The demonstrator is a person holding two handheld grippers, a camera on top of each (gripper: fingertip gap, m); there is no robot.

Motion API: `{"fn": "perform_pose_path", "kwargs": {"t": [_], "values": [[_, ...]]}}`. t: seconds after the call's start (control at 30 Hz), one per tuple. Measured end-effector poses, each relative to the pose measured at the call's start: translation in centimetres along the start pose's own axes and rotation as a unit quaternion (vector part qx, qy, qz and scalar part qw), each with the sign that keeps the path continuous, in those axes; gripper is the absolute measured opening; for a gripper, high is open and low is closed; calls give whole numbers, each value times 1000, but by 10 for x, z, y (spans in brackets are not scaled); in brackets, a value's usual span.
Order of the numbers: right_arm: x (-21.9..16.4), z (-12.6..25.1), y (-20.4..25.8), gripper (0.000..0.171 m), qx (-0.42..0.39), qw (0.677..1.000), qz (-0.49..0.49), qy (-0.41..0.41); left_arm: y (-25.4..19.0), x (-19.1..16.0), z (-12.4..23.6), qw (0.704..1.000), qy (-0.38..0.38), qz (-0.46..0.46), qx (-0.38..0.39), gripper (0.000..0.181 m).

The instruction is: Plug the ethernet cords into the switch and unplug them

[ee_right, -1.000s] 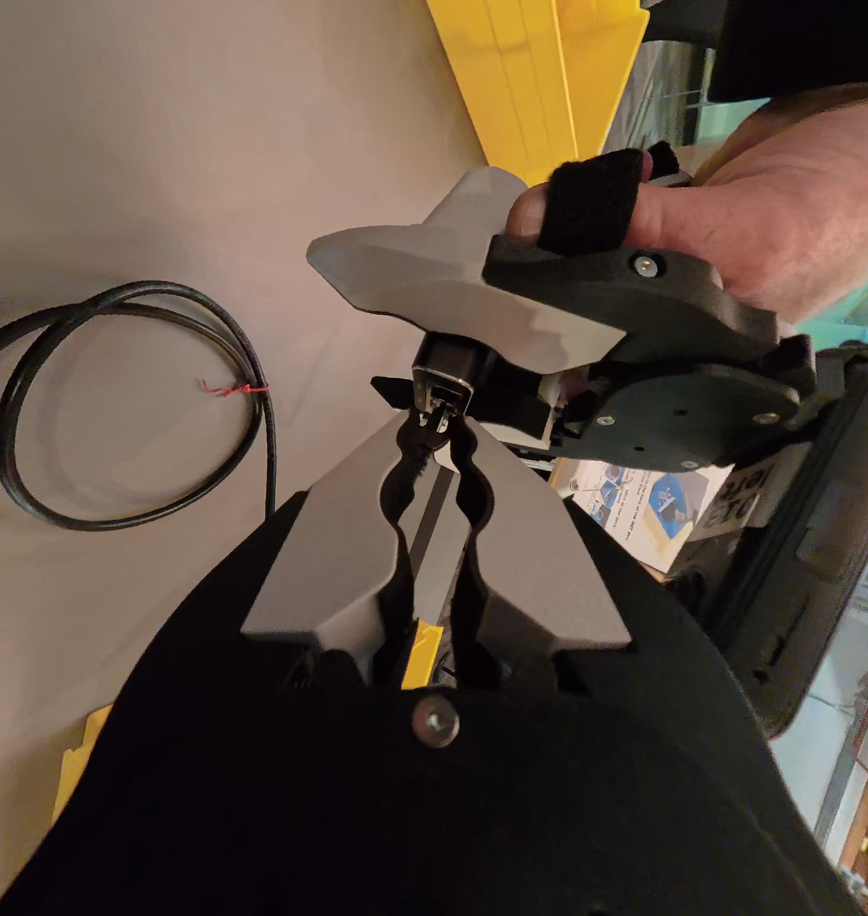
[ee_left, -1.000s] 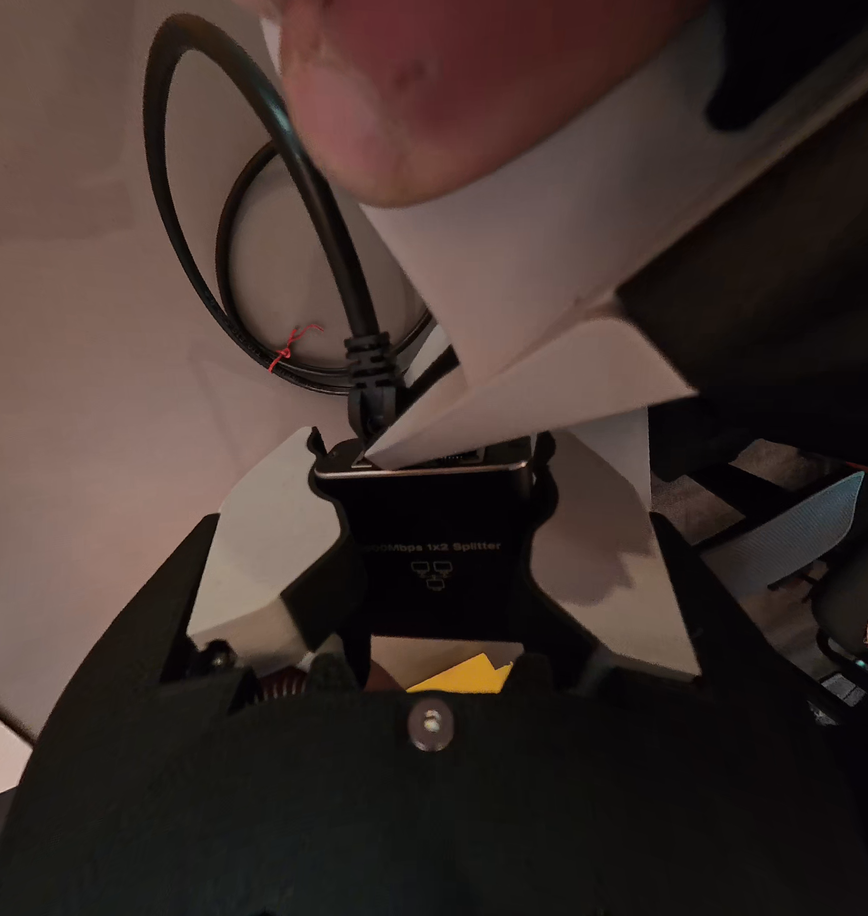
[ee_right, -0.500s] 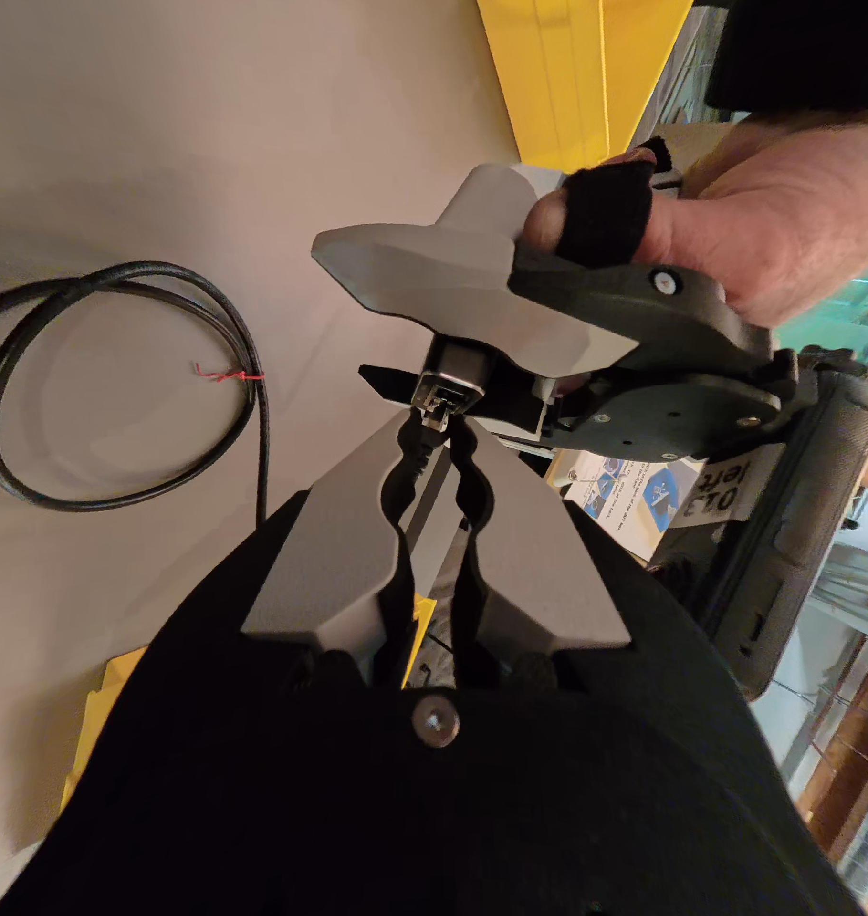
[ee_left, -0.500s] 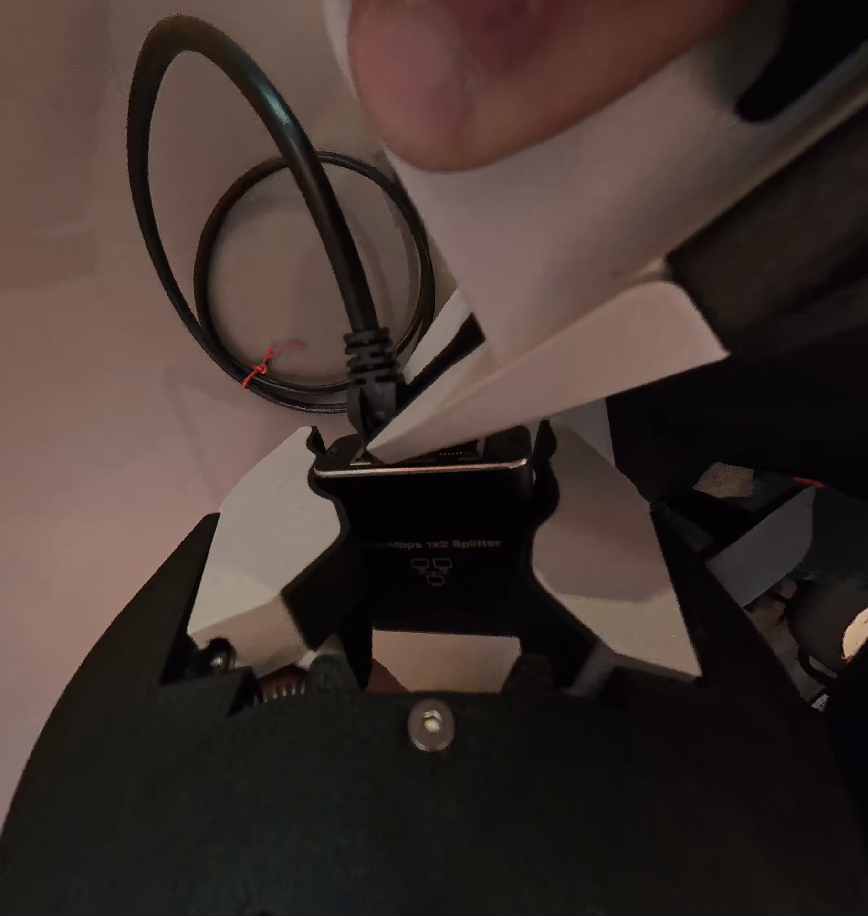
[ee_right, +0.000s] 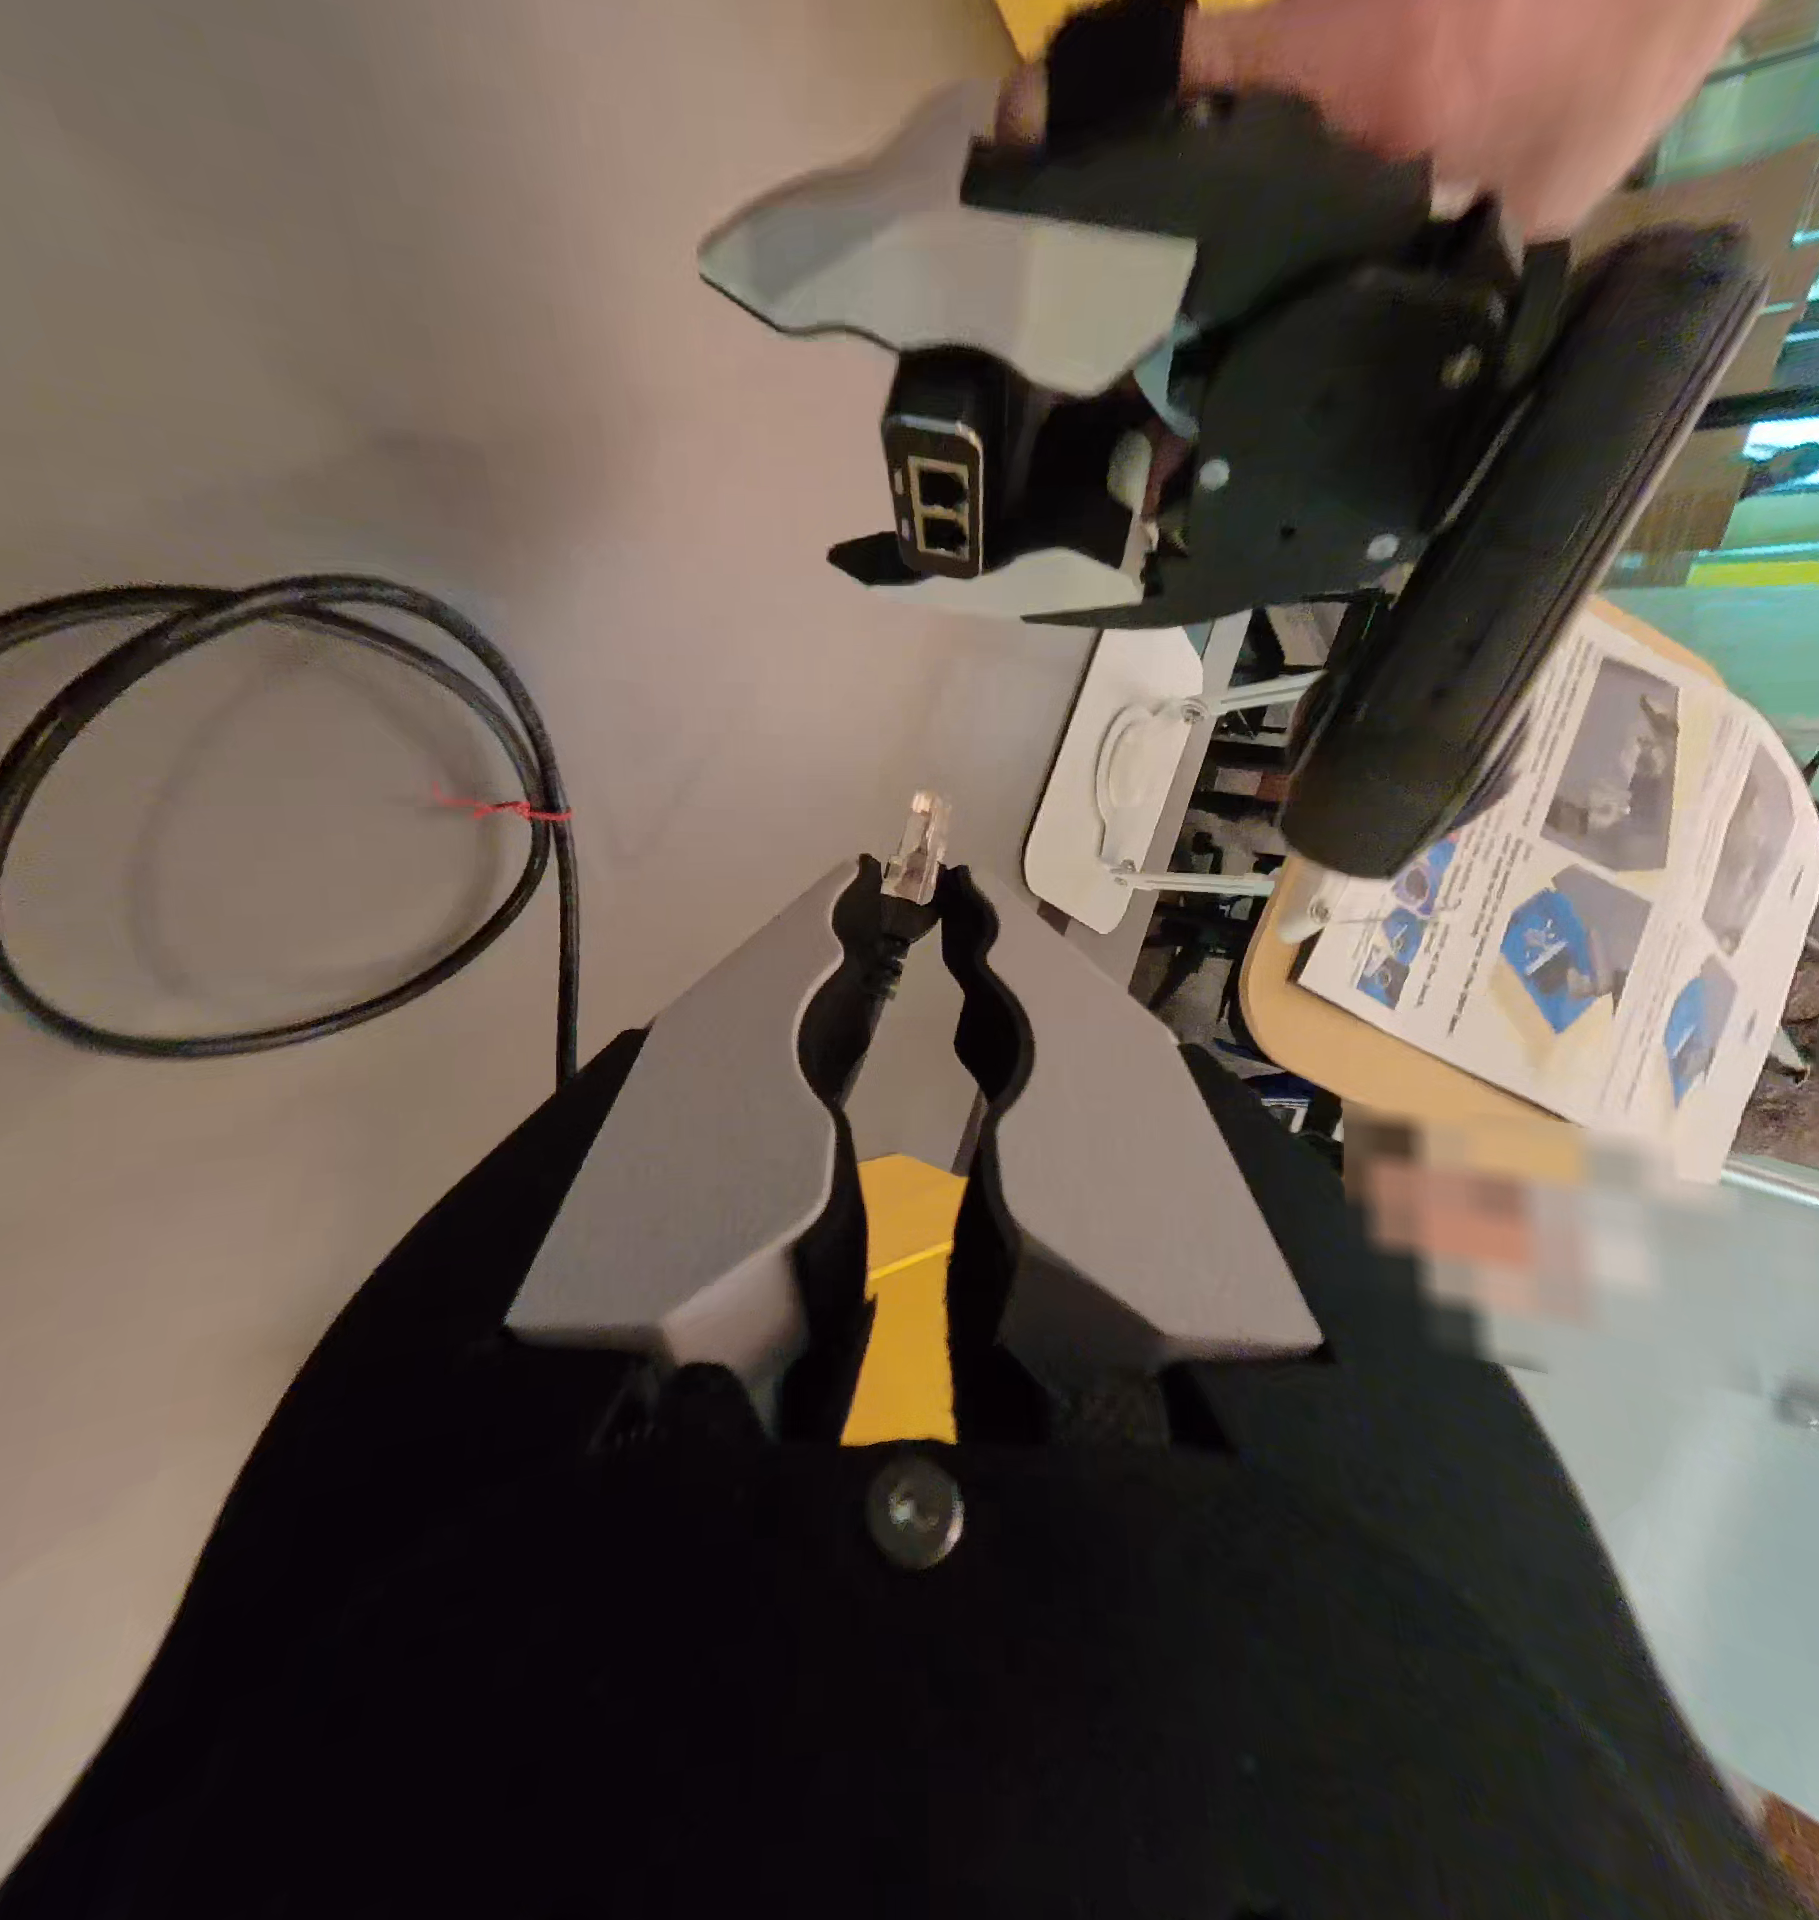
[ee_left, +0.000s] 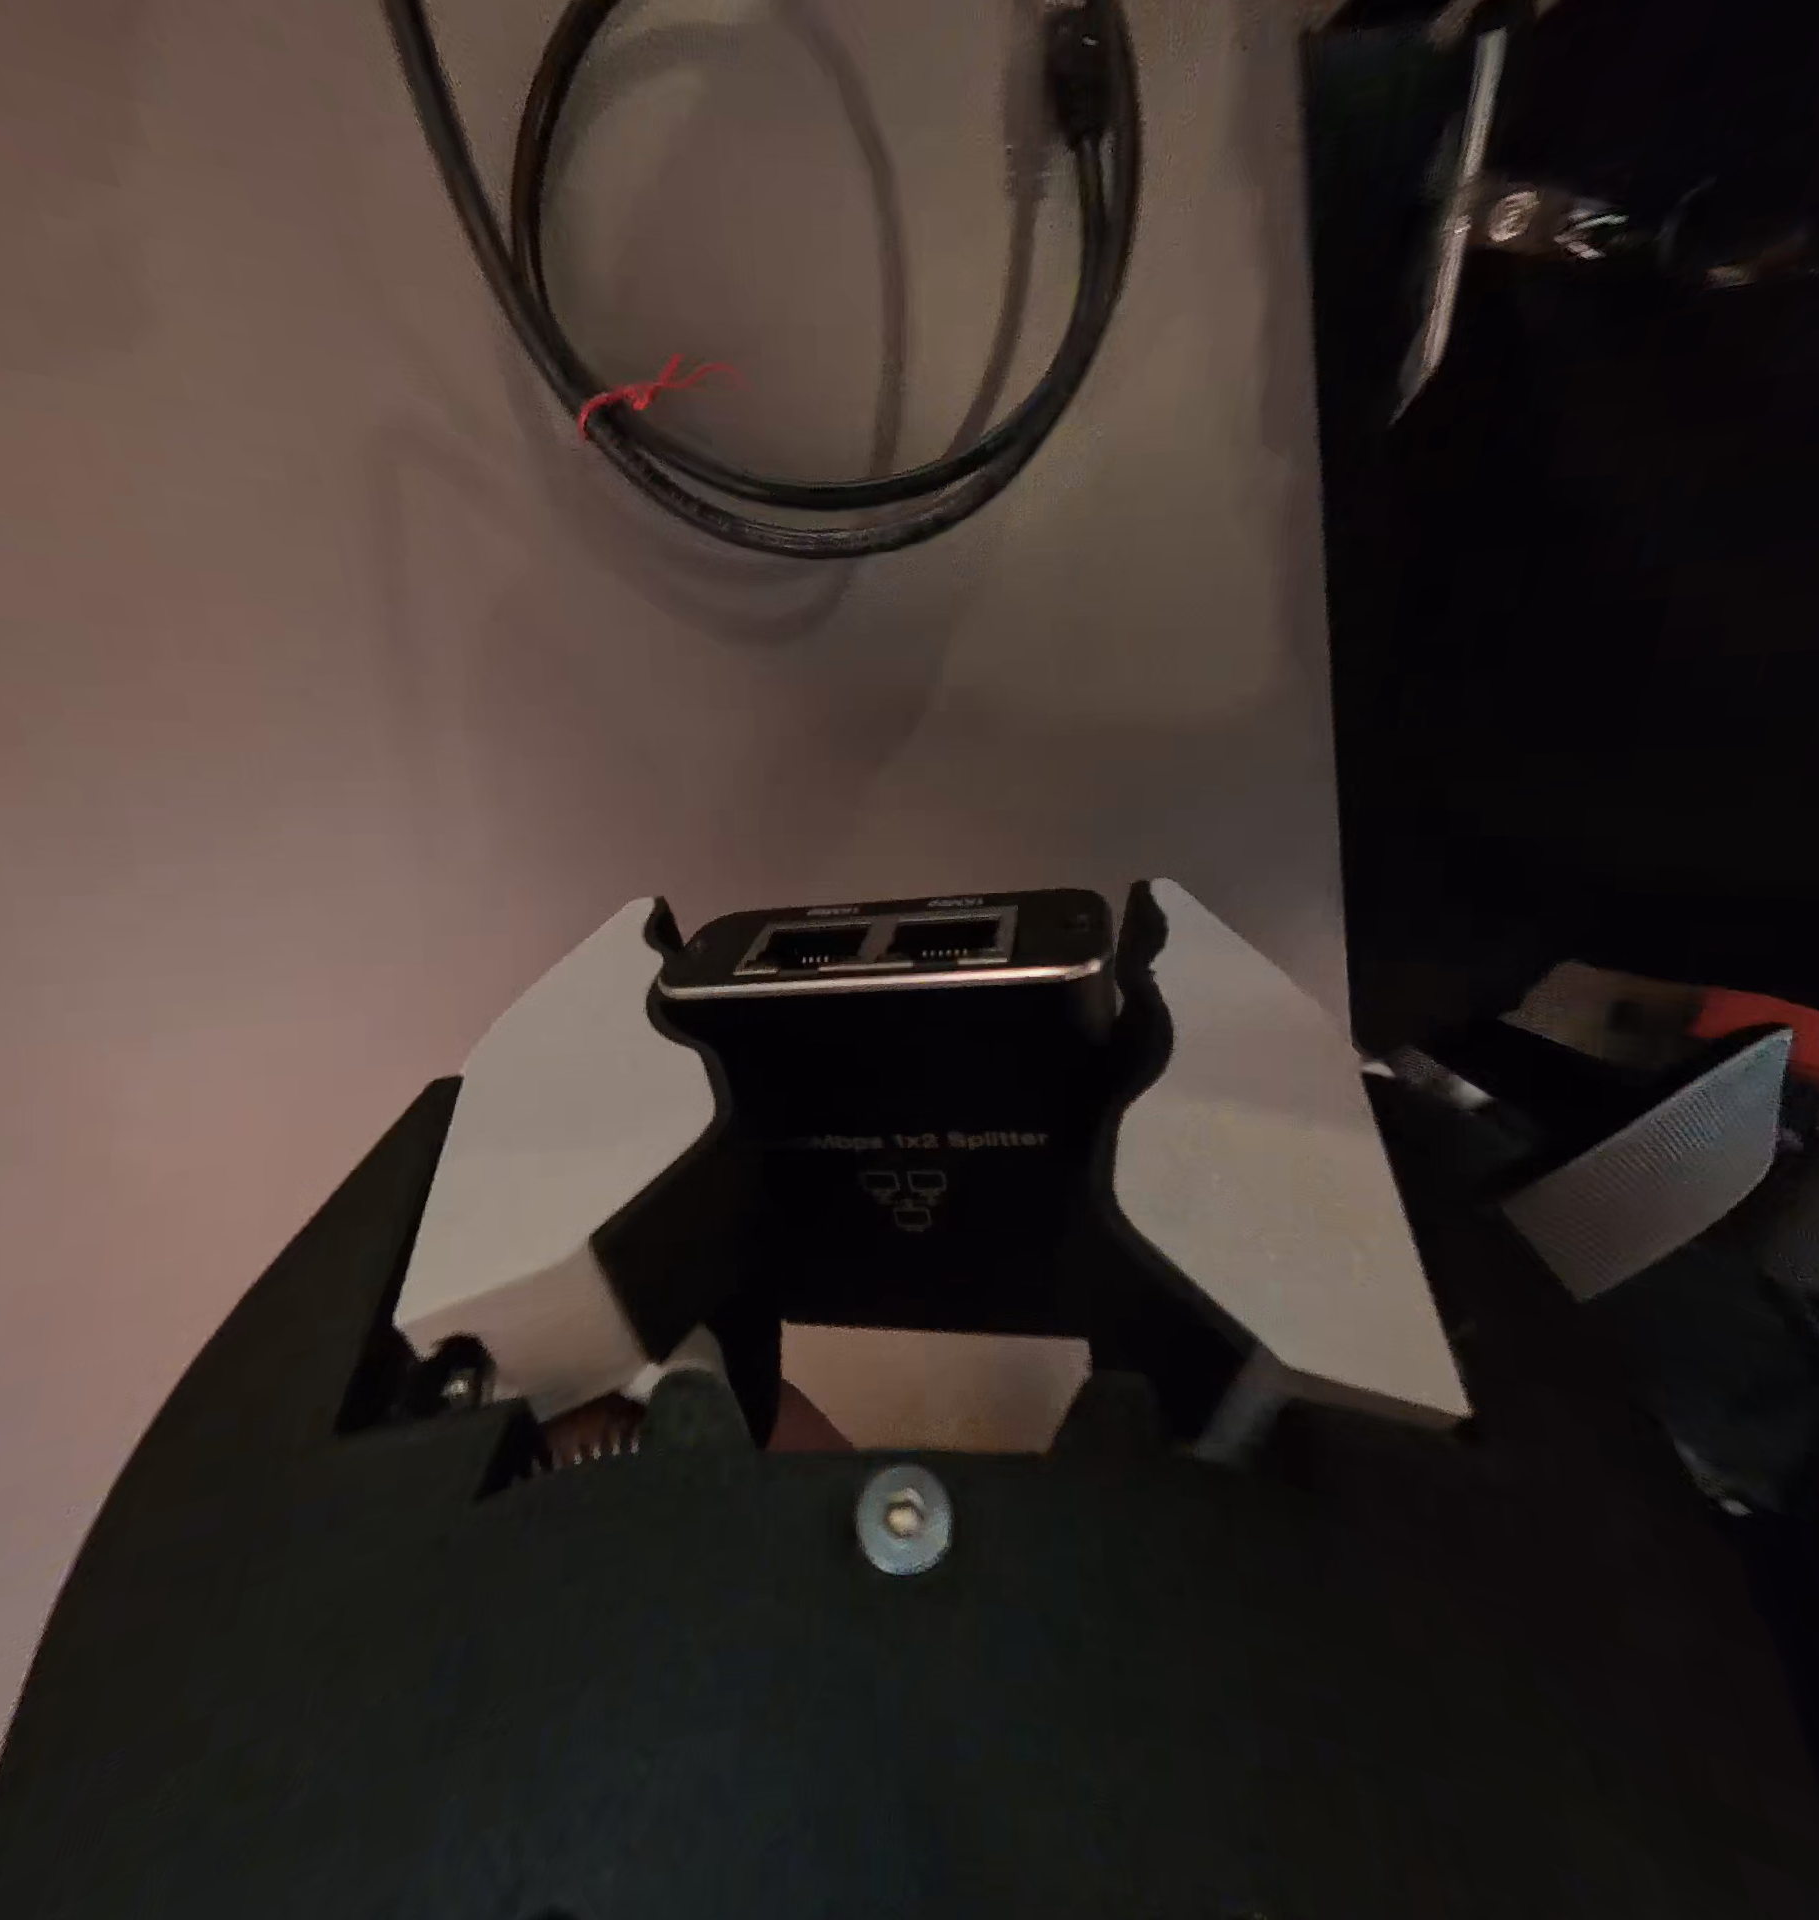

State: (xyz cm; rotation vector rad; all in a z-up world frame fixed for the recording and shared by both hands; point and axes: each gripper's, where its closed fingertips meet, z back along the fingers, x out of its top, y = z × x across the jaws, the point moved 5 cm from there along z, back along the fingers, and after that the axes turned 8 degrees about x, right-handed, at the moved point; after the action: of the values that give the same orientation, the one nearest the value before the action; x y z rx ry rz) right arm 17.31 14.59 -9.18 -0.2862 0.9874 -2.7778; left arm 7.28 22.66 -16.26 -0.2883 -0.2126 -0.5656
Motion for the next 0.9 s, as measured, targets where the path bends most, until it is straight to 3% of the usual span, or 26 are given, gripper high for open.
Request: {"fn": "perform_pose_path", "kwargs": {"t": [0.23,0.47,0.9], "values": [[-23,32,-12,10,-67,995,-76,-20,7,-13,-3,997,-18,13,79,76],[-63,94,-50,10,-174,972,-160,-12,-2,-37,-24,986,-59,32,152,76],[-176,224,-116,11,-373,872,-314,38,-19,-50,-53,980,-102,45,166,76]]}}
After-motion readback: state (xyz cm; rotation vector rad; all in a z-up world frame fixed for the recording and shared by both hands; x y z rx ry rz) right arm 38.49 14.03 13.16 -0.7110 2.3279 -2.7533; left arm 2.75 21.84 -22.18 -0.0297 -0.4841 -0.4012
